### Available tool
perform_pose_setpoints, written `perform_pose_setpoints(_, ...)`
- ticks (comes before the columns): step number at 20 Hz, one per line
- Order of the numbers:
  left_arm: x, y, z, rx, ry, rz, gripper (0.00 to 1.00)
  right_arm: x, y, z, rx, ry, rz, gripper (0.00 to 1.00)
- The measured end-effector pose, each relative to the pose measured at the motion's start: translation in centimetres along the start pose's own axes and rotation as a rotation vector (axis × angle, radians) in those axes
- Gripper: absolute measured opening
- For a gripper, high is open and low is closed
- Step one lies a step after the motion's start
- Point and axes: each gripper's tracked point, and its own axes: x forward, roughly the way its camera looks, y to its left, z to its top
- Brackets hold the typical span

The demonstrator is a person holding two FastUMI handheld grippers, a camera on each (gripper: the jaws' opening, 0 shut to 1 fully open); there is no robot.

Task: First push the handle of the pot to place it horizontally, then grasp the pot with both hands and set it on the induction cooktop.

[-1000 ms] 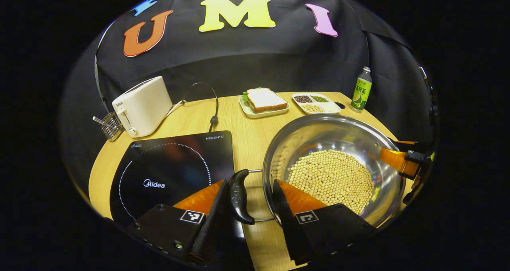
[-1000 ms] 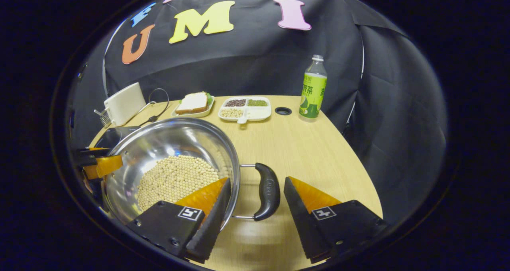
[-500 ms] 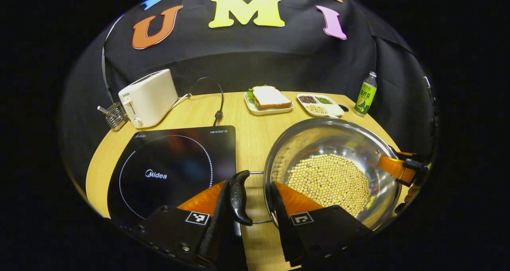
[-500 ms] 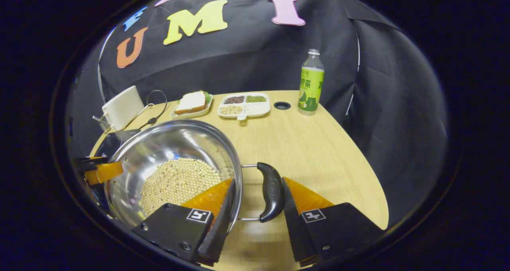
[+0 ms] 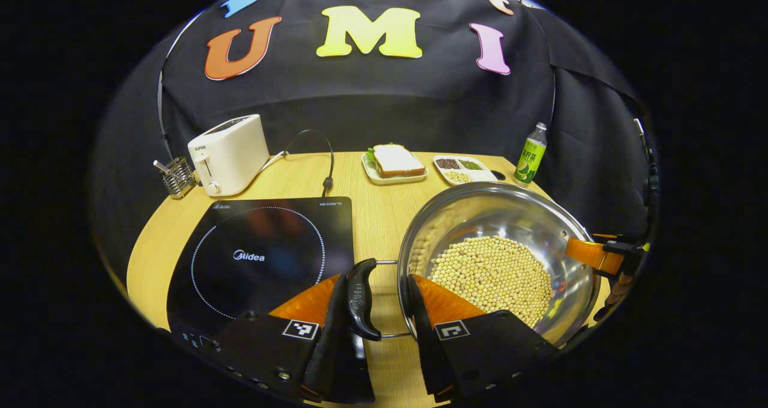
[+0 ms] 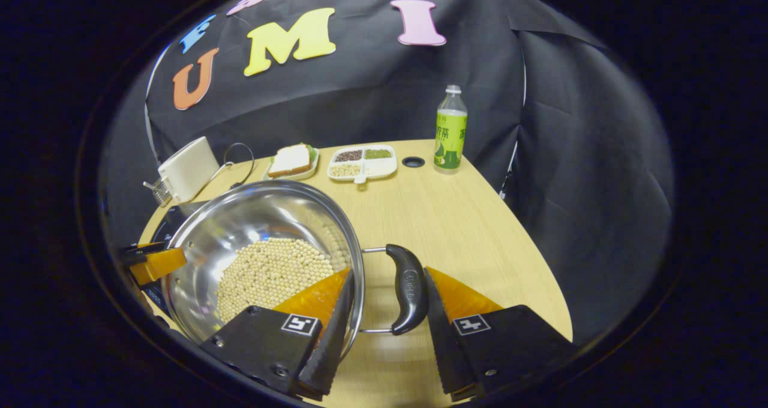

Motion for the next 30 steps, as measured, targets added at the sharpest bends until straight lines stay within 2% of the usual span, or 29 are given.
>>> perform_pose_setpoints(6,-4.3,2.3,1.4,-0.012,-0.068,0.010,0.55,-4.3,2.9,1.7,-0.027,-0.057,0.012,0.66)
perform_pose_setpoints(13,-8.3,8.2,3.0,-0.027,-0.137,0.071,0.55,-6.5,9.6,3.1,-0.057,-0.091,0.074,0.67)
perform_pose_setpoints(23,-11.3,19.2,7.3,-0.055,-0.219,0.205,0.55,-5.8,21.6,7.1,-0.098,-0.110,0.159,0.67)
perform_pose_setpoints(30,-10.2,25.5,9.6,-0.092,-0.238,0.254,0.55,-3.5,28.2,9.8,-0.112,-0.117,0.177,0.67)
